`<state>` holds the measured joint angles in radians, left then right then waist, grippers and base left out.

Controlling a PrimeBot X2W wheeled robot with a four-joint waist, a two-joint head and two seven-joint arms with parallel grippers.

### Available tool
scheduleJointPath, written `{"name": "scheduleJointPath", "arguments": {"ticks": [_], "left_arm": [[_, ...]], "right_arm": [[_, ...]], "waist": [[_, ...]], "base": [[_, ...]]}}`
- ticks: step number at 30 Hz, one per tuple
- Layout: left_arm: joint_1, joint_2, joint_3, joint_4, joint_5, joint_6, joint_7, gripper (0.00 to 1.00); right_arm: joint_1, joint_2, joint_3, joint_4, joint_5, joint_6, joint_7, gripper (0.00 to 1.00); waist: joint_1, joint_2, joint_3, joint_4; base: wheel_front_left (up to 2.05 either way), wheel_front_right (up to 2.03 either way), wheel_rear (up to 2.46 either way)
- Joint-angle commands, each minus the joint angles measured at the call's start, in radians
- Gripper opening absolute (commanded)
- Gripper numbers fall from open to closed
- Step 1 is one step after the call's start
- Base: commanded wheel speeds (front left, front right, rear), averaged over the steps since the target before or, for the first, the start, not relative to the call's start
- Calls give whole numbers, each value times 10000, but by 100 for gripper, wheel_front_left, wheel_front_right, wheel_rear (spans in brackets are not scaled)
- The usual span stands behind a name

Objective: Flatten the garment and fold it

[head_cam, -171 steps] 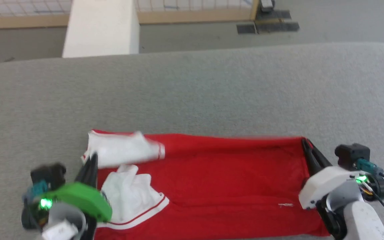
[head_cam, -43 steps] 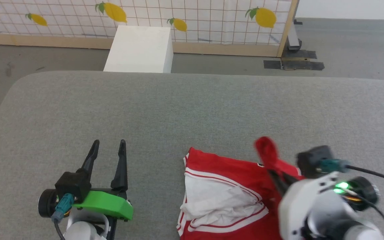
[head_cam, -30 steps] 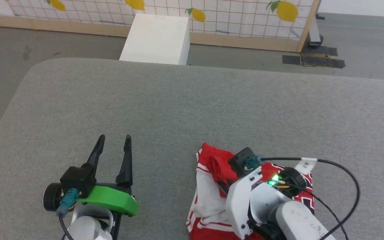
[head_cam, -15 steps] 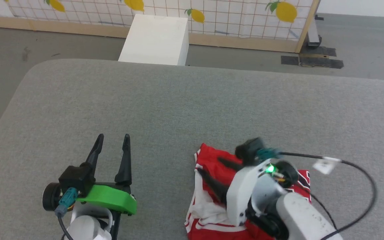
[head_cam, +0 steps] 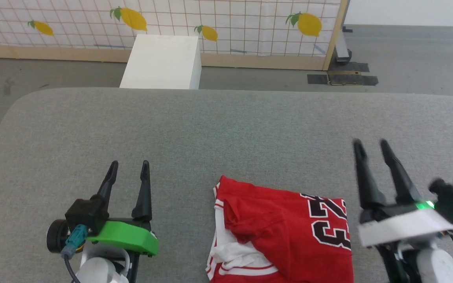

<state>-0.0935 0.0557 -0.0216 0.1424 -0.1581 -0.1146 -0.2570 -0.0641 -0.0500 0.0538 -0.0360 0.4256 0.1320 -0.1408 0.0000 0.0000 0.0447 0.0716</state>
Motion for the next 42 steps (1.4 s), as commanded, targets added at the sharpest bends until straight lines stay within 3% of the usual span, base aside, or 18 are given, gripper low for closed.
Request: {"name": "scheduleJointPath", "arguments": {"ticks": [1,4,8,16,26,27,29,30,32,38,42], "left_arm": [[110,-48,7,-51,43,-30,-47,100],[131,-49,5,-41,46,-41,-47,100],[144,-50,-3,-26,45,-57,-47,100],[170,-52,-71,77,27,-81,-47,100],[217,-53,-136,187,6,-100,-47,100],[215,-53,-150,203,-1,-103,-47,100],[226,-53,-173,223,-11,-107,-47,100],[234,-53,-178,230,-15,-108,-47,100],[251,-53,-175,249,-24,-110,-47,100],[335,-54,-52,210,-28,-104,-47,100],[384,-54,99,113,-29,-53,-47,100]], "right_arm": [[219,-3,-210,83,23,-13,8,100],[645,-3,-919,547,116,-13,323,100],[1028,-3,-1277,1579,1319,-13,1346,100],[915,-3,-969,3559,2953,-13,3390,100],[245,-3,-343,4566,3128,-13,5136,98],[212,-3,-242,4620,3107,-13,5296,86],[175,-3,-94,4661,3040,-13,5494,47],[169,-3,-47,4662,3045,-13,5543,36],[164,-3,-36,4636,2914,-13,5507,0],[-41,-3,-200,3997,1775,-13,5108,0],[-483,-3,-86,2787,-233,-13,5428,0]], "waist": [[0,0,-51,-65],[0,0,-76,-107],[0,0,-82,-125],[0,0,-97,-72],[0,0,-156,106],[0,0,-159,138],[0,0,-166,196],[0,0,-172,220],[0,0,-185,269],[0,0,-151,198],[0,0,-45,-121]], "base": [[0,0,0],[0,0,0],[0,0,0],[0,0,0],[0,0,0],[0,0,0],[0,0,0],[0,0,0],[0,0,0],[0,0,0],[0,0,0]]}}
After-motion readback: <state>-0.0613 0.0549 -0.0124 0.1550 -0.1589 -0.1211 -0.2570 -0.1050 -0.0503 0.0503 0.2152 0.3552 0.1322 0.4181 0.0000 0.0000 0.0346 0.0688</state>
